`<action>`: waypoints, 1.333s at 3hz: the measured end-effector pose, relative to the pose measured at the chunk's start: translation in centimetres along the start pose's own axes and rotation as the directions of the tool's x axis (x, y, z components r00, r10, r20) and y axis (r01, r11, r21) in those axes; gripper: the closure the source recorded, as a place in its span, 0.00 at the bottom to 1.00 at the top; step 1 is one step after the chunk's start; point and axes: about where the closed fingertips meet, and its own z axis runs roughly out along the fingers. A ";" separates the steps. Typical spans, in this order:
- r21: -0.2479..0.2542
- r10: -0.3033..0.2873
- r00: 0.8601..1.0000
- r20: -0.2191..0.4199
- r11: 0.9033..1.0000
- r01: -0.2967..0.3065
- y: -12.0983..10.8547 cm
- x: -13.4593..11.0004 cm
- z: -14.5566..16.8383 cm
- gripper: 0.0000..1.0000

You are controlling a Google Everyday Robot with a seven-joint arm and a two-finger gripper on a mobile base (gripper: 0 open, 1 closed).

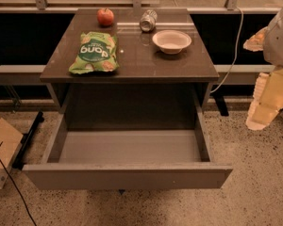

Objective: Place green rice chip bag into top drawer

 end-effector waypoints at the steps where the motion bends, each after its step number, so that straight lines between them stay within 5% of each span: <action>1: 0.004 0.001 1.000 0.004 1.000 -0.001 0.0 -0.1 0.0 0.00; 3: 0.023 0.024 0.987 0.160 0.999 -0.028 -1.1 -4.3 2.4 0.00; 4: 0.026 0.028 0.966 0.259 0.999 -0.036 -2.4 -7.6 3.8 0.00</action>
Offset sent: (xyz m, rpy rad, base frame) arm 0.0233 0.0342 -0.0091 0.1548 -0.0627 -0.0002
